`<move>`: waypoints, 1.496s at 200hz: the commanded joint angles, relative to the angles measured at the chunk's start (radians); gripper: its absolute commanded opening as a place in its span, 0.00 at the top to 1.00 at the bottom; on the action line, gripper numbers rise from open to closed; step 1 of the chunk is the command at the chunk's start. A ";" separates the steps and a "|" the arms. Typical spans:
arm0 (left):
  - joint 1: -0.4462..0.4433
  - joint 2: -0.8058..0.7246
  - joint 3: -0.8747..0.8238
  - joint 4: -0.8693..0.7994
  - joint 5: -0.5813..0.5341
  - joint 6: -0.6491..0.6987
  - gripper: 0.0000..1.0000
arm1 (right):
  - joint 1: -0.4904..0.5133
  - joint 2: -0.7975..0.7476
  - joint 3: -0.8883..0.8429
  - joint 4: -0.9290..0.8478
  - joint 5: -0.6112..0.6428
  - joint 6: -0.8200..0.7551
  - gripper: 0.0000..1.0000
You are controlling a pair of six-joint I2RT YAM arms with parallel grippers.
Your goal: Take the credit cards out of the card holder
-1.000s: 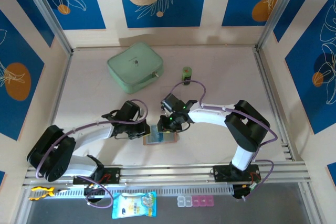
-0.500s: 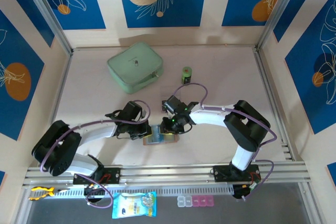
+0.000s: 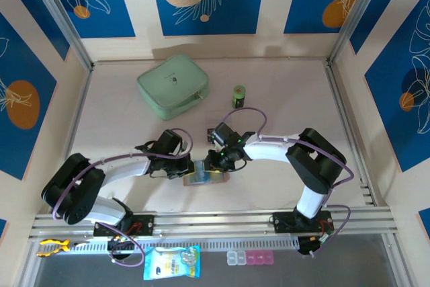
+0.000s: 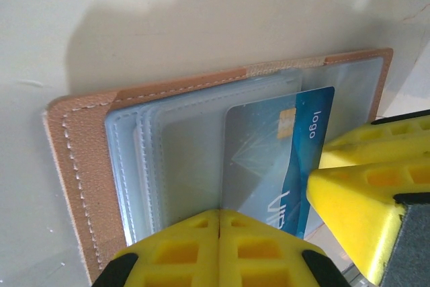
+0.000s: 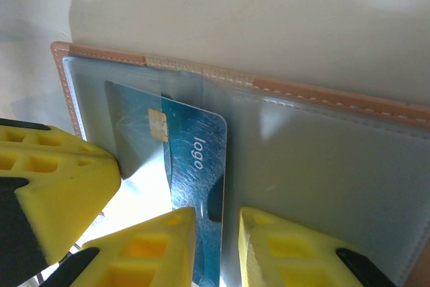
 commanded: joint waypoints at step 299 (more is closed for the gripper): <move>-0.007 0.008 -0.010 -0.029 -0.013 0.012 0.94 | -0.063 -0.153 -0.066 -0.062 0.002 -0.031 0.90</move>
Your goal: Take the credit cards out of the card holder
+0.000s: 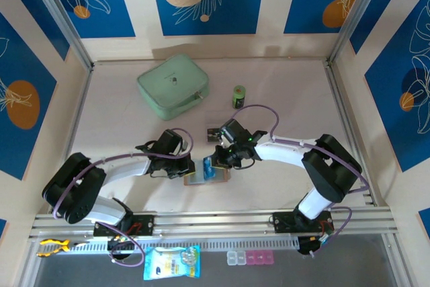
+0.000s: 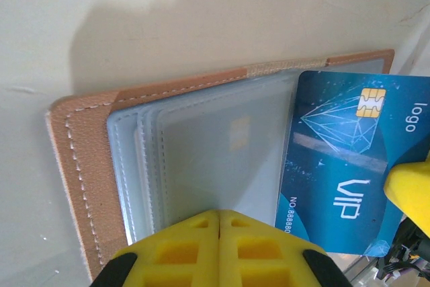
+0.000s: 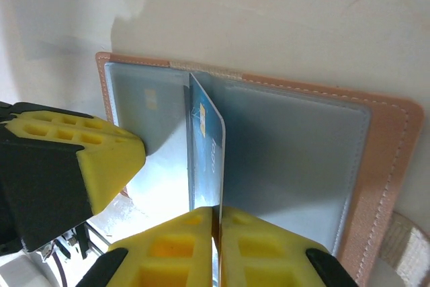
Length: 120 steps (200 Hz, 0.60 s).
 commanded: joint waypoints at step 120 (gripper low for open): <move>-0.004 -0.078 0.009 -0.063 -0.024 0.011 0.85 | -0.008 -0.055 0.073 -0.157 0.032 -0.114 0.91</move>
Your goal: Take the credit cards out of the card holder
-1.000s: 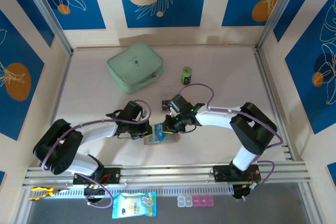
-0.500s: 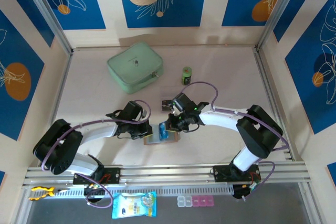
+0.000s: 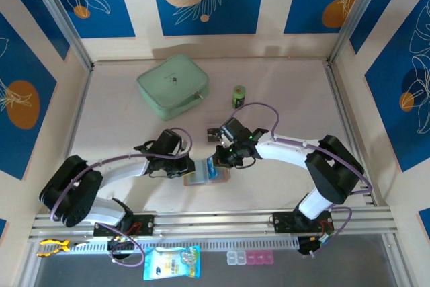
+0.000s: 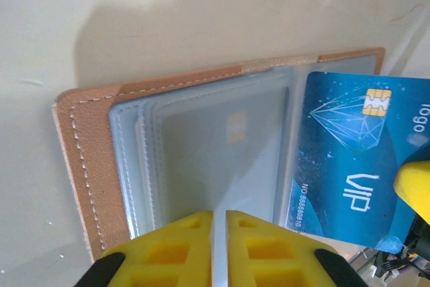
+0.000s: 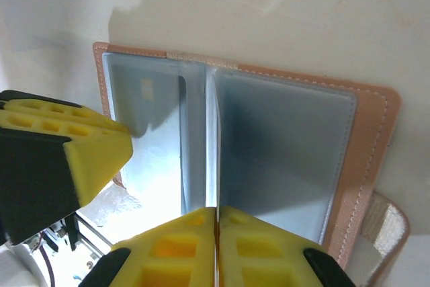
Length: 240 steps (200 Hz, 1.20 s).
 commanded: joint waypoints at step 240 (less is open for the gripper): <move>0.057 -0.337 -0.054 -0.226 -0.075 0.022 0.79 | -0.158 0.126 0.580 -0.700 0.167 -1.559 1.00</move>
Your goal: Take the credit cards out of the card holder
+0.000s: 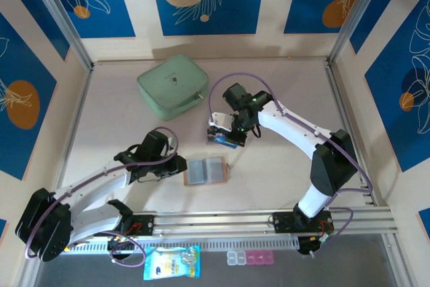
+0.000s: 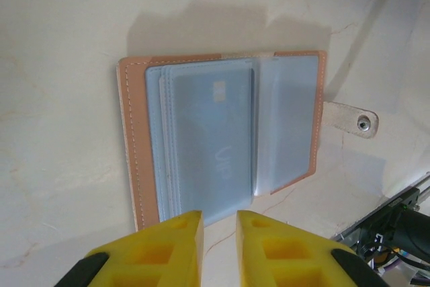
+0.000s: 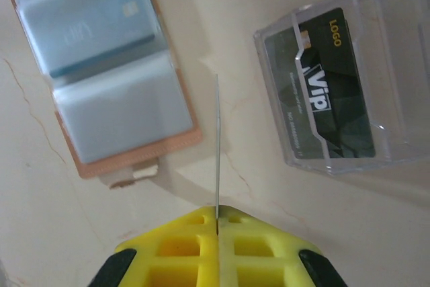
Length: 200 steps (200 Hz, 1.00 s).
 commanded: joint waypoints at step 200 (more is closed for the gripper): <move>0.053 -0.029 -0.008 -0.117 -0.058 0.014 0.76 | -0.160 0.504 0.635 -0.263 -0.180 -0.326 1.00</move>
